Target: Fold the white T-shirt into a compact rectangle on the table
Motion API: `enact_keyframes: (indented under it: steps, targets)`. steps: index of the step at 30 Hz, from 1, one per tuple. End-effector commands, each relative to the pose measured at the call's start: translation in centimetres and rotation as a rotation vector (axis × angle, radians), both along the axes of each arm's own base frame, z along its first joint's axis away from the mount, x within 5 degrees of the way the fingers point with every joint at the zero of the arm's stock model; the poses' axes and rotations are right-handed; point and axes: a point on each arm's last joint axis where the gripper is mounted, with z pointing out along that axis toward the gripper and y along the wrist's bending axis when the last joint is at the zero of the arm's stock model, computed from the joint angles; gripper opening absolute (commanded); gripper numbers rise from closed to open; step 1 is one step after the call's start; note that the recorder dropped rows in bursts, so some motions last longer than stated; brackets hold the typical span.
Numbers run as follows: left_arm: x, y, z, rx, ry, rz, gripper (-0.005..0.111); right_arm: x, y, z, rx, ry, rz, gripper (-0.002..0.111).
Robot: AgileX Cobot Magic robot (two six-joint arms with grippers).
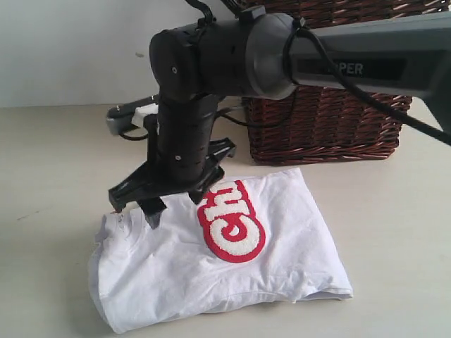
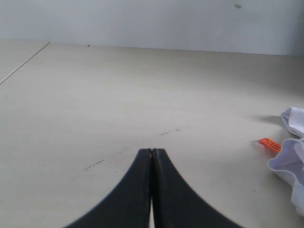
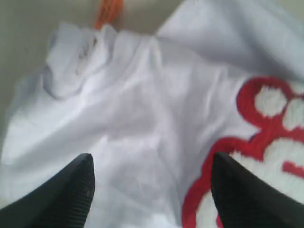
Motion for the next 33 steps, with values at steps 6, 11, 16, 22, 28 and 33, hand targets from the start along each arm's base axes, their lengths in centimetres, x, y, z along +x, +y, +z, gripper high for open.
enact_keyframes:
  steps: [6, 11, 16, 22, 28, 33]
  targets:
    - [0.0, 0.0, 0.1, -0.002, -0.018, 0.000, 0.000, -7.2, 1.5, -3.1, -0.256, 0.112, 0.483, 0.064]
    - [0.0, 0.0, 0.1, -0.002, -0.018, 0.000, 0.000, -9.9, 2.5, -3.8, -0.337, 0.074, 0.614, 0.064]
    - [0.0, 0.0, 0.1, -0.002, -0.018, 0.000, 0.000, -10.9, 3.6, -4.5, -0.411, -0.116, 0.734, 0.071]
    - [0.0, 0.0, 0.1, -0.002, -0.018, 0.000, 0.000, -10.4, 4.4, -7.4, -0.484, -0.221, 0.699, 0.071]
    - [0.0, 0.0, 0.1, -0.002, -0.018, 0.000, 0.000, -8.3, 3.2, -8.6, -0.738, -0.400, 0.534, 0.031]
    - [0.0, 0.0, 0.1, -0.002, -0.018, 0.000, 0.000, -8.8, 3.4, -7.4, -0.713, -0.384, 0.587, 0.000]
